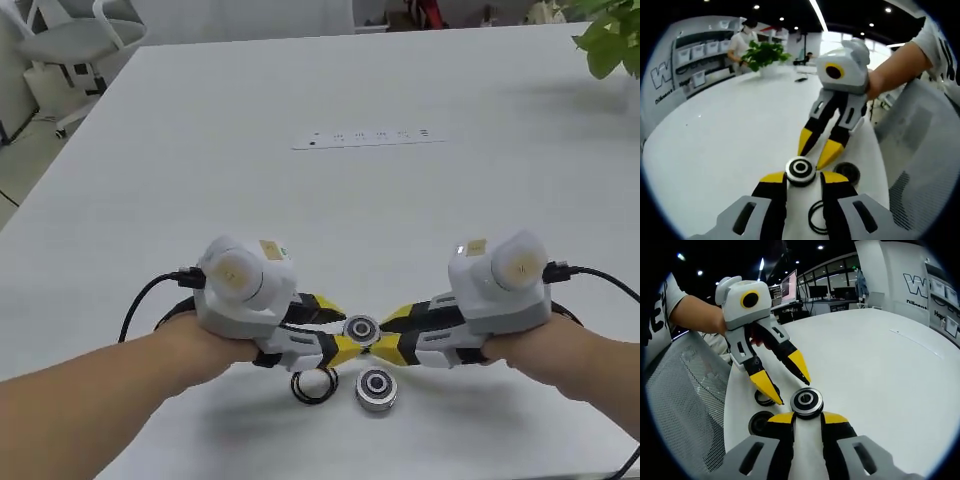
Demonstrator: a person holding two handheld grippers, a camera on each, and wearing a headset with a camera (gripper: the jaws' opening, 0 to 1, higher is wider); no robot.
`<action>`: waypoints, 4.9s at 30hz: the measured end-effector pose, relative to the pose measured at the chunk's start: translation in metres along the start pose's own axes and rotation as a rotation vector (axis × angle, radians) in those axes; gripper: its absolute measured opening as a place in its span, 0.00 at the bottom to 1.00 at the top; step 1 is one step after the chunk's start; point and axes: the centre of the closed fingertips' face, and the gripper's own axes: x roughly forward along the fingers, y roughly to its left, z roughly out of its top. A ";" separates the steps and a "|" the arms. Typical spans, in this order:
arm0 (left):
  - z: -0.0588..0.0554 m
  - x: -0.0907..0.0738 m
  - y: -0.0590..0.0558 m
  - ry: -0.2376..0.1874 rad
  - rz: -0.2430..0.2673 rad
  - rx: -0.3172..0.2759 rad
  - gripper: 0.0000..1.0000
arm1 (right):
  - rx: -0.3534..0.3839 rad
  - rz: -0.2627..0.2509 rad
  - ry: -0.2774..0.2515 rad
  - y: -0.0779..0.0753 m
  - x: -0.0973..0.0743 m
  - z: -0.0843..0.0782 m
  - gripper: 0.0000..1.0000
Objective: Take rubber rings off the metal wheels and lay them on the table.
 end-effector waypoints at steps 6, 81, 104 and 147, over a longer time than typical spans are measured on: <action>0.002 0.003 0.002 -0.003 0.006 -0.015 0.24 | 0.007 -0.001 -0.001 -0.001 -0.001 -0.003 0.17; 0.005 0.011 0.002 0.002 0.091 0.033 0.12 | 0.265 0.024 -0.141 0.003 -0.006 0.018 0.00; 0.006 0.011 0.000 0.008 0.093 0.006 0.12 | 0.323 0.083 -0.196 0.007 -0.012 0.027 0.00; 0.051 -0.083 -0.006 -0.216 0.050 -0.031 0.41 | 0.333 0.158 -0.276 0.026 -0.031 0.061 0.00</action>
